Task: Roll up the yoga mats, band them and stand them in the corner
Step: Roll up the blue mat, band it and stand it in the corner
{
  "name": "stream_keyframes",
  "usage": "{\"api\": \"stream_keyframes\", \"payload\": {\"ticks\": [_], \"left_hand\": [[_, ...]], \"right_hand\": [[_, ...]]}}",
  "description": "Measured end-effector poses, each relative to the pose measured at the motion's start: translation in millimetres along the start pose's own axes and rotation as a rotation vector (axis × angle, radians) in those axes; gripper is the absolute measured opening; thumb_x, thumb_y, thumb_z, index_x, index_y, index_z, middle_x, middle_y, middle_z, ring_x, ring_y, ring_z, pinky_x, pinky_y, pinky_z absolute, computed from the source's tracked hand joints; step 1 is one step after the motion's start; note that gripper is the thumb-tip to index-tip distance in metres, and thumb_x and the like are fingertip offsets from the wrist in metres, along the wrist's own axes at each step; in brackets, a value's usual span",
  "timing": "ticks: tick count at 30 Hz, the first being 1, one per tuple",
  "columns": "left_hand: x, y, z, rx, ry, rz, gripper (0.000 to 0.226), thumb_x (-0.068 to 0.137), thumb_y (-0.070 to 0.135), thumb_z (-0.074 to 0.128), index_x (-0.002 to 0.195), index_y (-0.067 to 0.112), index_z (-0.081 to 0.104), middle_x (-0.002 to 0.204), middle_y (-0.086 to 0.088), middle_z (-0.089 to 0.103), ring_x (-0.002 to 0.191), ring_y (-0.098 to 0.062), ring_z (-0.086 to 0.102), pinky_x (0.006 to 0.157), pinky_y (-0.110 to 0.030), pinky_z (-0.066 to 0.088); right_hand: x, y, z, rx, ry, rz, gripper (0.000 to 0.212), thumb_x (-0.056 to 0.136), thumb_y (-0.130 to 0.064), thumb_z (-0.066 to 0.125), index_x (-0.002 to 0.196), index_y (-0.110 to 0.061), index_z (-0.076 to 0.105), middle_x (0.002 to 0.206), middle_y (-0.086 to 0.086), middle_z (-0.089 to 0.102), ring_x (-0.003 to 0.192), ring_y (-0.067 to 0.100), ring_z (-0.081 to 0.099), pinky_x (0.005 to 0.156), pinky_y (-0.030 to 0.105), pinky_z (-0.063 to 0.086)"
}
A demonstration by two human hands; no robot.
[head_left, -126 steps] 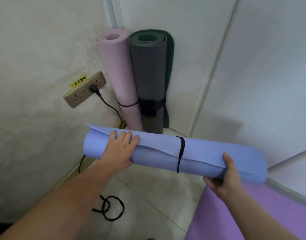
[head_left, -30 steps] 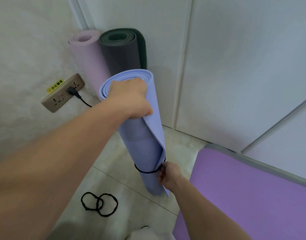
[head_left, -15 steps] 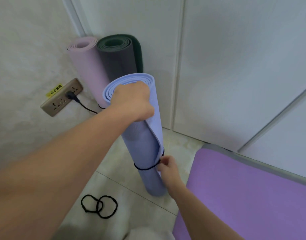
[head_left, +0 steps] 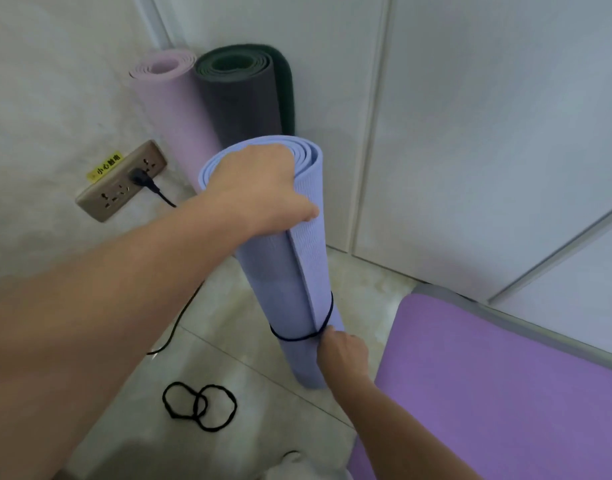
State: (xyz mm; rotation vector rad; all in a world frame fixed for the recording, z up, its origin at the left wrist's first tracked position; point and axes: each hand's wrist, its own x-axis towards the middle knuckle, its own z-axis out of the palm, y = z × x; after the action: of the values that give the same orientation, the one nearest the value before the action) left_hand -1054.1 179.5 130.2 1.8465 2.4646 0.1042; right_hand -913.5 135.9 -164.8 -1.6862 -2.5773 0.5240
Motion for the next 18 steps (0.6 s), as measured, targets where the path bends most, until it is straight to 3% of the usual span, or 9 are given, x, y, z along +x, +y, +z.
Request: {"api": "stream_keyframes", "payload": {"ticks": [1, 2, 3, 4, 6, 9, 12, 16, 18], "left_hand": [[-2, -1, 0, 0.003, -0.005, -0.016, 0.048, 0.080, 0.050, 0.072, 0.069, 0.015, 0.041, 0.068, 0.000, 0.045, 0.058, -0.014, 0.040, 0.051, -0.031, 0.030], [-3, -1, -1, 0.008, -0.010, -0.029, 0.047, 0.083, 0.050, 0.069, 0.069, 0.015, 0.041, 0.068, 0.000, 0.045, 0.058, -0.014, 0.040, 0.051, -0.031, 0.029], [-4, -1, -1, 0.010, -0.012, -0.037, 0.046, 0.085, 0.049, 0.066, 0.069, 0.014, 0.041, 0.068, -0.001, 0.046, 0.059, -0.014, 0.039, 0.052, -0.031, 0.029], [-6, 0, -1, 0.014, -0.013, -0.038, 0.045, 0.088, 0.048, 0.063, 0.069, 0.014, 0.041, 0.068, -0.001, 0.046, 0.059, -0.015, 0.039, 0.052, -0.032, 0.029], [-10, 6, -1, 0.016, -0.010, -0.031, 0.044, 0.089, 0.046, 0.062, 0.068, 0.013, 0.041, 0.068, -0.001, 0.046, 0.059, -0.014, 0.038, 0.052, -0.032, 0.027], [-12, 12, -17, 0.013, 0.064, -0.015, 0.042, 0.090, 0.042, 0.062, 0.067, 0.013, 0.041, 0.067, -0.002, 0.046, 0.058, -0.015, 0.038, 0.050, -0.032, 0.025], [-12, 14, -30, 0.032, 0.127, 0.009, 0.043, 0.092, 0.042, 0.060, 0.067, 0.014, 0.038, 0.067, -0.002, 0.044, 0.061, -0.019, 0.041, 0.056, -0.034, 0.027], [-17, 1, -6, 0.038, 0.018, 0.048, 0.042, 0.096, 0.045, 0.057, 0.077, 0.013, 0.037, 0.081, -0.002, 0.052, 0.092, -0.029, 0.053, 0.078, -0.034, 0.030], [-14, -11, 2, 0.056, 0.061, 0.051, 0.043, 0.094, 0.050, 0.055, 0.089, 0.012, 0.037, 0.092, -0.005, 0.054, 0.095, -0.028, 0.050, 0.085, -0.035, 0.029]], "right_hand": [[0, 0, -4, -0.026, -0.011, 0.020, 0.036, 0.044, -0.020, 0.093, 0.064, -0.012, 0.064, 0.051, 0.006, 0.063, 0.045, 0.024, 0.063, 0.045, 0.023, 0.023], [-1, -1, -6, -0.016, -0.018, 0.042, 0.022, 0.072, -0.025, 0.079, 0.085, -0.011, 0.067, 0.076, 0.008, 0.072, 0.071, 0.027, 0.070, 0.054, 0.026, 0.031], [-2, 2, -4, 0.025, -0.059, 0.094, 0.020, 0.089, -0.027, 0.060, 0.102, -0.012, 0.063, 0.098, 0.007, 0.071, 0.093, 0.027, 0.067, 0.063, 0.030, 0.035], [-4, 6, -3, 0.047, -0.103, 0.145, 0.025, 0.093, -0.028, 0.049, 0.110, -0.013, 0.058, 0.108, 0.006, 0.066, 0.103, 0.027, 0.062, 0.069, 0.031, 0.036], [-7, 13, -3, 0.090, -0.123, 0.193, 0.029, 0.093, -0.032, 0.046, 0.112, -0.011, 0.051, 0.109, 0.005, 0.061, 0.103, 0.028, 0.060, 0.072, 0.033, 0.037], [1, 15, 2, 0.190, -0.224, 0.156, 0.025, 0.096, -0.018, 0.042, 0.119, -0.007, 0.045, 0.112, 0.011, 0.064, 0.098, 0.032, 0.063, 0.069, 0.033, 0.040], [9, 7, -2, 0.390, -0.274, 0.128, 0.041, 0.090, -0.007, 0.044, 0.131, -0.005, 0.038, 0.120, 0.016, 0.059, 0.095, 0.033, 0.058, 0.073, 0.038, 0.045], [23, -12, -30, 0.791, -0.143, -0.020, 0.075, 0.079, -0.029, 0.058, 0.149, -0.029, 0.032, 0.138, 0.000, 0.054, 0.120, 0.023, 0.057, 0.091, 0.039, 0.052], [38, -21, -44, 0.934, -0.037, -0.167, 0.088, 0.076, -0.038, 0.071, 0.153, -0.033, 0.029, 0.147, -0.007, 0.046, 0.133, 0.015, 0.049, 0.100, 0.037, 0.048]]}}
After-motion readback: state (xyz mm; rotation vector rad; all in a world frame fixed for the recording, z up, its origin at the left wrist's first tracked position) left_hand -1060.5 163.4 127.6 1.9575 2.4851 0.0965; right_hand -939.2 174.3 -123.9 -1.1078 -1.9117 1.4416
